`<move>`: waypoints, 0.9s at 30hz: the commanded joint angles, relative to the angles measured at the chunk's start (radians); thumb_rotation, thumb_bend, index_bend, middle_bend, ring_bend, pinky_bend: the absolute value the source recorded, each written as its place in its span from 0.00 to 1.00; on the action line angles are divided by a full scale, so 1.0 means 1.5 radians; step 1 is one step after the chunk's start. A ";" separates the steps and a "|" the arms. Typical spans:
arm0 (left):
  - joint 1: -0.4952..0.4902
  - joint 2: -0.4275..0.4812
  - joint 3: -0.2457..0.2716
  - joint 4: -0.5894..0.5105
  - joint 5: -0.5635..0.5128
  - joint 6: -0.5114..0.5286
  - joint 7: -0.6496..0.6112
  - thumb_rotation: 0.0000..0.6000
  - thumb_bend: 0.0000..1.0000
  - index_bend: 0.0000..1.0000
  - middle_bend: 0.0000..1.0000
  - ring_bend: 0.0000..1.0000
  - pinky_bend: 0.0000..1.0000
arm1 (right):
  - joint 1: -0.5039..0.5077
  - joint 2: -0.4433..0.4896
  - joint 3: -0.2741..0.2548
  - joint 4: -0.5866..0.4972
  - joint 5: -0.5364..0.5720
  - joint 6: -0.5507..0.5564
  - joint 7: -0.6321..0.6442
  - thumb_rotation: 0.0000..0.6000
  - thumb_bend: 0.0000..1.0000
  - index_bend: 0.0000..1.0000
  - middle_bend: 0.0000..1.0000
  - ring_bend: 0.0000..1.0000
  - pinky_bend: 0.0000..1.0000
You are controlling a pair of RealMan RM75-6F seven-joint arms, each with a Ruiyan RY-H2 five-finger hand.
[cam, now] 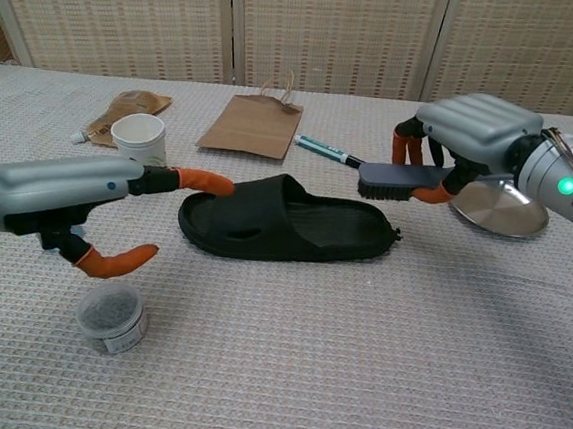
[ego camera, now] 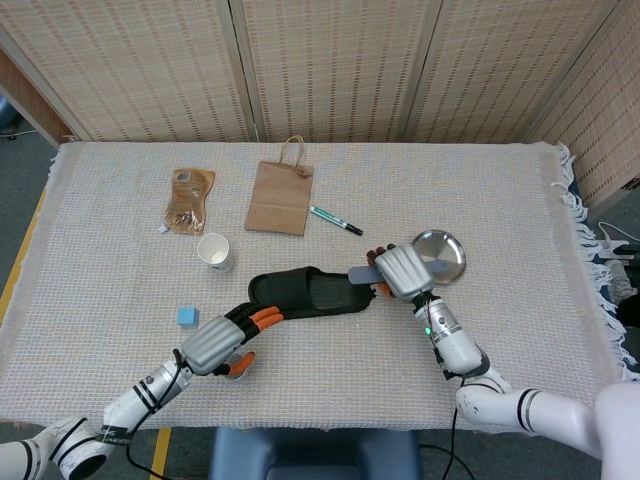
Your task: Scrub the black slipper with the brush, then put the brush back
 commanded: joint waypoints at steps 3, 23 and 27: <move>-0.043 -0.068 -0.019 0.071 -0.016 -0.017 -0.021 1.00 0.58 0.00 0.00 0.00 0.04 | 0.002 0.004 -0.002 0.002 0.001 -0.002 0.003 1.00 0.55 0.91 0.74 0.64 0.89; -0.101 -0.147 0.007 0.208 -0.054 -0.048 -0.087 1.00 0.58 0.00 0.00 0.00 0.04 | 0.011 0.023 -0.027 -0.010 -0.005 -0.021 -0.007 1.00 0.55 0.91 0.74 0.64 0.89; -0.105 -0.152 0.013 0.211 -0.059 -0.051 -0.092 1.00 0.58 0.00 0.00 0.00 0.04 | 0.015 0.015 -0.034 -0.004 -0.005 -0.023 -0.030 1.00 0.55 0.91 0.74 0.64 0.89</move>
